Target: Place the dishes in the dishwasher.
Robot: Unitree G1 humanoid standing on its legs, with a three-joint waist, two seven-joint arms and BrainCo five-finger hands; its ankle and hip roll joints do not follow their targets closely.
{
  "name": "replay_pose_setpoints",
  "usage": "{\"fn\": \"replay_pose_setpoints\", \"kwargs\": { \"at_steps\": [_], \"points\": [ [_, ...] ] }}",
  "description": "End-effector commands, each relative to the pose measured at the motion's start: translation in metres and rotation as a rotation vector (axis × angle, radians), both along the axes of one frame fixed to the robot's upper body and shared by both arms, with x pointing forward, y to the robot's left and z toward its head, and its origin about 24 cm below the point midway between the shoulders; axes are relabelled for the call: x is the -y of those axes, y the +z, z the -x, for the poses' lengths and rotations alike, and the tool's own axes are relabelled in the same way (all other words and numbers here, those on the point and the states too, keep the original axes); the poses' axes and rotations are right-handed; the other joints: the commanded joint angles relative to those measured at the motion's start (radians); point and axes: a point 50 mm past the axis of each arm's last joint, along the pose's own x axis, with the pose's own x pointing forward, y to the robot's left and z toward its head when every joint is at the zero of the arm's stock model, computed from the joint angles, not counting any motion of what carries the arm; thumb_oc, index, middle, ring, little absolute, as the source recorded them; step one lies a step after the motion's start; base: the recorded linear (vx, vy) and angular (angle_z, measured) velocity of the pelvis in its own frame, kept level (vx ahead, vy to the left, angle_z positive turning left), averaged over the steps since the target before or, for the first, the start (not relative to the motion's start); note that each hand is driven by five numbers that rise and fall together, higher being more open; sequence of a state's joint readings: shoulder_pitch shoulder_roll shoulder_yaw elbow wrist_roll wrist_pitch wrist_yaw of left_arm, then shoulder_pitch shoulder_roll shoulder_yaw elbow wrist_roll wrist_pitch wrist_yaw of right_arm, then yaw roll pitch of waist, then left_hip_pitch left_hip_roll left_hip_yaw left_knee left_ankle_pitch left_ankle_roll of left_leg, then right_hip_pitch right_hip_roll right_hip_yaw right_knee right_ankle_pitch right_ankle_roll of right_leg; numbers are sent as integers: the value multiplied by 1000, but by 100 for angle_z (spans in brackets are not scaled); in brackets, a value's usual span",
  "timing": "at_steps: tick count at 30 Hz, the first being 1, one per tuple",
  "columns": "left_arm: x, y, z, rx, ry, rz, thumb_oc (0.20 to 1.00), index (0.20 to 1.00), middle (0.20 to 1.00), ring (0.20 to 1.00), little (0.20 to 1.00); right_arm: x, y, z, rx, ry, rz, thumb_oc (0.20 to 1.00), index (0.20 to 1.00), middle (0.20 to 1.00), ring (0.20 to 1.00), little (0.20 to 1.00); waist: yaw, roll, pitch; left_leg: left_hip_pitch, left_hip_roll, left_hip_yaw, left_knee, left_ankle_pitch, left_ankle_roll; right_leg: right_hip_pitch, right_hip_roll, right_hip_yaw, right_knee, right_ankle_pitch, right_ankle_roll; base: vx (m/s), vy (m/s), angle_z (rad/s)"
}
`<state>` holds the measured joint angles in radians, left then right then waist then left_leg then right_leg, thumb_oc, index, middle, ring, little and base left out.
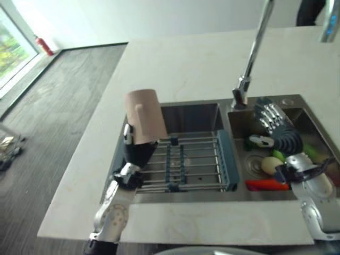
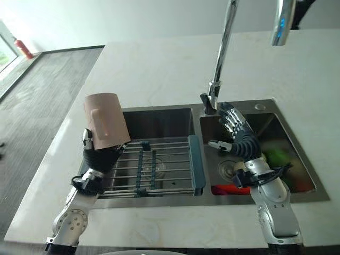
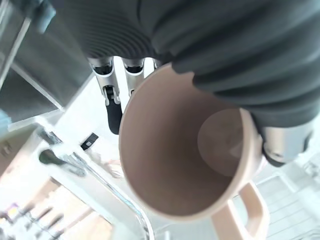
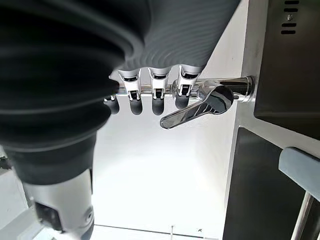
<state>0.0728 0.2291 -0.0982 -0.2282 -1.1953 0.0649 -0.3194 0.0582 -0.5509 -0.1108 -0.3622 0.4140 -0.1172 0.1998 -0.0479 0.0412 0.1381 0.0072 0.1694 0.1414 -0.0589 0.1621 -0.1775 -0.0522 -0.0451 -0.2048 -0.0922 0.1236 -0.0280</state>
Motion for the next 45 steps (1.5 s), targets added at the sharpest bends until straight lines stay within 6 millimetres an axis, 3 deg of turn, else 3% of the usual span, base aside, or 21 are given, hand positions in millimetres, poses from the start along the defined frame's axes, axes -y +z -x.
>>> {"fn": "replay_pose_setpoints", "kwargs": {
  "at_steps": [1, 4, 8, 10, 11, 13, 15, 17, 19, 20, 22, 25, 28, 33, 39, 40, 44, 45],
  "points": [
    [1, 34, -2, 175, -110, 101, 200, 200, 200, 200, 200, 6, 25, 6, 185, -12, -45, 1000, 1000, 1000, 1000, 1000, -66, -78, -55, 55, 17, 91, 319, -191, 86, 82, -25, 39, 5, -127, 72, -322, 205, 94],
    [5, 37, -2, 197, -134, 174, 200, 200, 200, 200, 200, 8, 26, 6, 191, -22, -43, 1000, 1000, 1000, 1000, 1000, -85, -67, -71, 150, 31, 99, 296, -212, 81, 60, -28, 4, 5, -102, 72, -302, 321, 86],
    [5, 40, 1, 218, -178, 208, 200, 200, 200, 200, 200, 13, 30, 8, 213, -67, -59, 1000, 1000, 1000, 1000, 1000, -86, -51, -76, 259, 20, 151, 84, -286, 77, 24, -83, -72, 5, -40, 130, -252, 433, 116],
    [4, 42, 3, 230, -171, 203, 200, 200, 200, 200, 200, 10, 33, 5, 226, -68, -63, 1000, 1000, 1000, 1000, 1000, -75, -56, -67, 268, -14, 150, 50, -334, 89, -8, -135, -95, 5, 8, 169, -311, 647, 200],
    [6, 43, 5, 236, -177, 199, 200, 200, 200, 200, 200, 5, 33, 4, 243, -81, -43, 1000, 1000, 1000, 1000, 1000, -54, -56, -50, 253, -54, 143, 54, -372, 110, -25, -194, -128, 5, 54, 212, -280, 673, 186],
    [7, 43, 6, 238, -176, 187, 200, 200, 200, 200, 200, 3, 32, 4, 248, -93, -27, 1000, 1000, 1000, 1000, 1000, -40, -61, -41, 232, -91, 117, 54, -380, 121, -33, -231, -137, 5, 81, 224, -219, 569, 59],
    [5, 45, 5, 223, -137, 178, 200, 200, 200, 200, 200, -7, 28, 3, 233, -62, -23, 1000, 1000, 1000, 1000, 1000, -12, -65, -17, 205, -162, 24, 44, -396, 157, -64, -279, -101, 17, 126, 234, -278, 710, 40],
    [4, 47, 4, 226, -138, 188, 200, 200, 200, 200, 200, -8, 28, 4, 230, -61, -34, 1000, 1000, 1000, 1000, 1000, -15, -60, -13, 195, -176, -20, 25, -378, 170, -69, -262, -45, 33, 115, 227, -173, 420, 23],
    [6, 46, 3, 222, -160, 190, 200, 200, 200, 200, 200, -7, 27, 3, 230, -80, -49, 1000, 1000, 1000, 1000, 1000, -25, -53, -12, 182, -179, -73, 11, -354, 187, -79, -198, 71, 127, 49, 200, -94, 276, 42],
    [7, 45, 2, 214, -174, 190, 200, 200, 200, 200, 200, -5, 27, 5, 224, -79, -58, 1000, 1000, 1000, 1000, 1000, -42, -46, -16, 170, -179, -126, 5, -331, 198, -64, -118, 178, 196, -25, 176, -46, 238, 90],
    [13, 47, 0, 217, -183, 178, 200, 200, 200, 200, 200, -2, 28, 7, 218, -70, -58, 1000, 1000, 1000, 1000, 1000, -58, -47, -27, 138, -196, -198, 7, -295, 215, -34, -17, 276, 264, -122, 153, -56, 241, 120],
    [23, 50, -1, 218, -207, 192, 200, 200, 200, 200, 200, -1, 22, 12, 198, -81, -69, 1000, 1000, 1000, 1000, 1000, -69, -57, -47, 118, -232, -265, 12, -277, 230, 2, 60, 365, 279, -163, 125, 37, 67, 142],
    [29, 53, -1, 210, -220, 190, 200, 200, 200, 200, 200, -3, 19, 15, 186, -74, -80, 1000, 1000, 1000, 1000, 1000, -74, -59, -58, 120, -249, -328, 10, -276, 239, 31, 98, 434, 249, -196, 107, 93, -45, 90],
    [26, 57, 1, 242, -223, 207, 200, 200, 200, 200, 200, -12, 18, 13, 187, -27, -76, 1000, 1000, 1000, 1000, 1000, -47, -56, -62, 116, -245, -373, 9, -259, 227, 65, 112, 410, 198, -213, 90, 74, -174, 79],
    [22, 51, 8, 232, -233, 214, 200, 200, 200, 200, 200, -20, 17, 9, 183, -18, -78, 1000, 1000, 1000, 1000, 1000, 6, -78, -49, 82, -208, -347, 42, -243, 184, 126, 101, 312, 100, -200, 71, 54, -277, 75],
    [21, 51, 8, 232, -239, 217, 200, 200, 200, 200, 200, -18, 17, 9, 185, -24, -79, 1000, 1000, 1000, 1000, 1000, 5, -79, -47, 77, -199, -304, 53, -248, 177, 136, 92, 286, 78, -194, 73, -46, -102, 74],
    [29, 54, 3, 238, -292, 214, 200, 200, 200, 200, 200, -2, 18, 9, 203, -89, -87, 1000, 1000, 1000, 1000, 1000, -42, -86, -47, 50, -150, -6, 139, -283, 141, 167, 39, 136, 13, -170, 87, -101, -3, 131],
    [30, 55, 2, 244, -299, 217, 200, 200, 200, 200, 200, 0, 19, 9, 209, -96, -87, 1000, 1000, 1000, 1000, 1000, -49, -85, -50, 51, -144, 30, 140, -286, 141, 166, 31, 114, 8, -166, 91, -132, 80, 166]
  ]
}}
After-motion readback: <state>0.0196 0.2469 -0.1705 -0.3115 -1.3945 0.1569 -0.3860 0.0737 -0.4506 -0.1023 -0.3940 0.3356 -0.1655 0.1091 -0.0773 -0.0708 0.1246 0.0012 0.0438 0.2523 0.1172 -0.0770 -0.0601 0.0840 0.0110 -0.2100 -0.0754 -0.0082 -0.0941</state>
